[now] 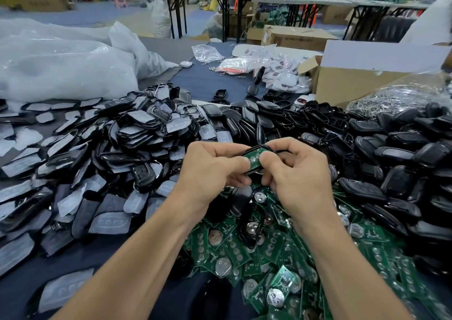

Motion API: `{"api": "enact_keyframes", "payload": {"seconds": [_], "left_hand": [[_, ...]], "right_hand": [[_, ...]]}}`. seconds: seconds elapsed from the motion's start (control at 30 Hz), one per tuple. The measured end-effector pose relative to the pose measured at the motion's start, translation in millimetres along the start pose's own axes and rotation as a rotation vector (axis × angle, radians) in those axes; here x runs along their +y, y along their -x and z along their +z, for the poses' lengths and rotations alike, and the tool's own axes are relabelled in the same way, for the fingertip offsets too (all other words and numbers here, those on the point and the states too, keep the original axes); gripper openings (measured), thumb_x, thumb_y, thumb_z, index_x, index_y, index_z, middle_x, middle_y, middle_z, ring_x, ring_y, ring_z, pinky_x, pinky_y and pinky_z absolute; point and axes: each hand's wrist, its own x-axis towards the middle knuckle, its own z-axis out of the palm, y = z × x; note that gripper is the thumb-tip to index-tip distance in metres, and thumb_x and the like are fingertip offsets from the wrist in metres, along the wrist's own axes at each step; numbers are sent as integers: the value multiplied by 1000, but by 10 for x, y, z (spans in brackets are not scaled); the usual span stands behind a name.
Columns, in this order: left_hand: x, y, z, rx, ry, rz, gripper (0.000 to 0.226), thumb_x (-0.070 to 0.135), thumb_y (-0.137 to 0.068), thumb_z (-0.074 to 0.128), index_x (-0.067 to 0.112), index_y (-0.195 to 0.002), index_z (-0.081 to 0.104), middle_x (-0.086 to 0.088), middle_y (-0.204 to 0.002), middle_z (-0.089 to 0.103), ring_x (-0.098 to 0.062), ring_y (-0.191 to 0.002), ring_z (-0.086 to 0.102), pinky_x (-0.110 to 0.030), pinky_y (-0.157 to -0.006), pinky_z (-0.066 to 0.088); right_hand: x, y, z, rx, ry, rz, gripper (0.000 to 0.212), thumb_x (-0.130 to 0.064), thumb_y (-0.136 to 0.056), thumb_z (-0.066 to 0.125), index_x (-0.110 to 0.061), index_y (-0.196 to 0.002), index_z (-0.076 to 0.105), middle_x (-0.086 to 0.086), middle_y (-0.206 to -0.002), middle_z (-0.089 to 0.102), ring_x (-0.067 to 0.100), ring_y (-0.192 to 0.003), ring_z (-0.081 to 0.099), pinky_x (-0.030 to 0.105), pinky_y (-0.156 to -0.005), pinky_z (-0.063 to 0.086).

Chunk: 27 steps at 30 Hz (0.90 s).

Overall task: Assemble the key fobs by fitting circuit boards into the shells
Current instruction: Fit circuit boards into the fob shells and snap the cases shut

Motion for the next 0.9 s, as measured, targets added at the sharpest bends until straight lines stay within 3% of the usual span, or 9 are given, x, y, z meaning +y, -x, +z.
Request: {"api": "enact_keyframes", "payload": {"seconds": [0.13, 0.23, 0.3, 0.37, 0.43, 0.57, 0.63, 0.77, 0.9], "left_hand": [[-78, 27, 88, 11, -318, 139, 24, 25, -78, 72, 45, -88, 81, 5, -71, 78, -13, -59, 74, -32, -55, 60], [-54, 27, 84, 55, -370, 178, 24, 25, -79, 74, 48, -85, 80, 10, -71, 78, -12, -63, 75, -40, -62, 65], [1, -10, 15, 182, -265, 180, 32, 18, -80, 79, 50, -79, 80, 9, -75, 79, -17, -70, 78, -37, -69, 66], [64, -71, -120, 343, -56, 121, 33, 3, -83, 80, 36, -78, 83, 3, -76, 80, -22, -70, 78, -30, -68, 65], [120, -124, -286, 491, 202, 46, 23, -4, -87, 76, 18, -80, 81, -3, -73, 79, -19, -65, 76, -23, -63, 61], [189, -184, -528, 674, 543, 34, 12, -4, -94, 67, 3, -84, 68, -6, -67, 73, -18, -60, 71, -22, -58, 59], [207, -210, -587, 717, 635, 84, 12, -5, -97, 61, 4, -90, 58, -9, -70, 72, -21, -60, 71, -24, -58, 59], [215, -233, -638, 741, 623, 137, 17, -7, -96, 54, 8, -100, 48, -7, -66, 70, -22, -60, 71, -27, -59, 60], [217, -217, -633, 724, 528, 131, 24, -6, -93, 52, 6, -114, 50, -5, -62, 70, -20, -56, 68, -26, -56, 58]], "right_hand": [[3, 0, -47, 22, -4, -63, 13, -20, -78, 76, -30, -85, 75, 3, -56, 67, 15, -46, 53, 33, -46, 44], [-25, 25, -18, 16, -57, -28, 15, -26, -75, 77, -32, -88, 78, 2, -62, 71, 14, -51, 59, 31, -49, 46], [-48, 56, 42, -7, -94, 18, 15, -26, -77, 77, -32, -91, 78, 3, -69, 75, 18, -54, 62, 36, -53, 50], [-54, 106, 92, -60, 72, -40, 17, -21, -83, 76, -36, -91, 78, -5, -72, 76, 18, -59, 67, 40, -59, 56], [-64, 176, 158, -129, 261, -123, 21, -16, -86, 75, -37, -87, 78, -18, -75, 75, 6, -65, 69, 27, -65, 60], [-160, 322, 411, -274, 489, -227, 23, -20, -90, 74, -38, -103, 78, -21, -91, 65, -10, -83, 60, -4, -78, 37], [-206, 340, 542, -328, 589, -325, 24, -25, -92, 70, -36, -113, 75, -19, -101, 57, -3, -94, 54, 2, -86, 35], [-290, 322, 798, -440, 787, -482, 22, -34, -95, 65, -26, -115, 69, -7, -105, 65, 19, -106, 48, 37, -95, 42], [-257, 333, 915, -480, 979, -538, 20, -30, -92, 66, -29, -111, 71, -9, -102, 61, 19, -102, 45, 34, -93, 38]]}}
